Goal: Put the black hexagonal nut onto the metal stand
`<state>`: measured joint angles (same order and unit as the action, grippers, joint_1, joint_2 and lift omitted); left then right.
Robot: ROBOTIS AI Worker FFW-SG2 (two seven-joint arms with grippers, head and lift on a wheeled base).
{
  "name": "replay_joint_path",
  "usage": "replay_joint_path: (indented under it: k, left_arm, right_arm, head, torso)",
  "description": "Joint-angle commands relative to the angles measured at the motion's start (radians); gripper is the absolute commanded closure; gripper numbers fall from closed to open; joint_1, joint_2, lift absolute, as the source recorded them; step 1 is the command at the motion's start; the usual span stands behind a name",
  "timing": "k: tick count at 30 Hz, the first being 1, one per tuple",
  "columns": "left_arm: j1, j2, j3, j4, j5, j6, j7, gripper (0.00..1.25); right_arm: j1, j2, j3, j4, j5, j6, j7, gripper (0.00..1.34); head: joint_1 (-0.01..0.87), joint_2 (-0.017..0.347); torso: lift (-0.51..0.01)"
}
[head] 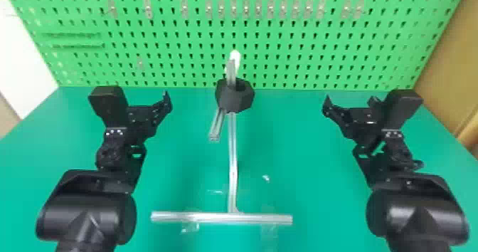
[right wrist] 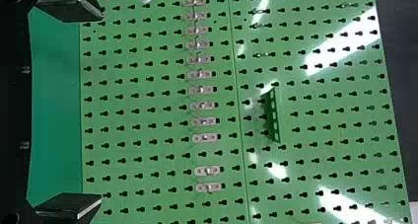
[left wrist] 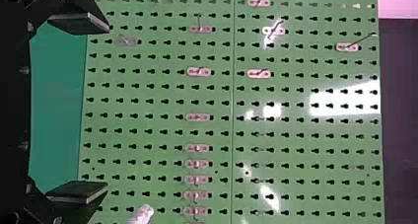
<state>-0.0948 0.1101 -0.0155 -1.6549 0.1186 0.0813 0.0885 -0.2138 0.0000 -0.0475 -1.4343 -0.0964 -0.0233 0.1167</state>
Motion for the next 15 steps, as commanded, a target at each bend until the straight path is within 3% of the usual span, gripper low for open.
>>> replay_joint_path:
  k: [1, 15]
  left_arm:
    - [0.000, 0.000, -0.001, 0.003, 0.003, 0.000, 0.000, 0.16]
    - [0.000, -0.001, 0.002, 0.043, 0.010, 0.000, 0.000, 0.16]
  right_arm:
    - [0.002, 0.001, 0.009, 0.000, 0.014, -0.006, -0.002, 0.03]
    - [0.011, 0.001, 0.008, 0.000, 0.020, -0.007, -0.003, 0.05]
  head:
    - [0.693, 0.081]
    - [0.693, 0.081]
  torso:
    - [-0.001]
    - [-0.001]
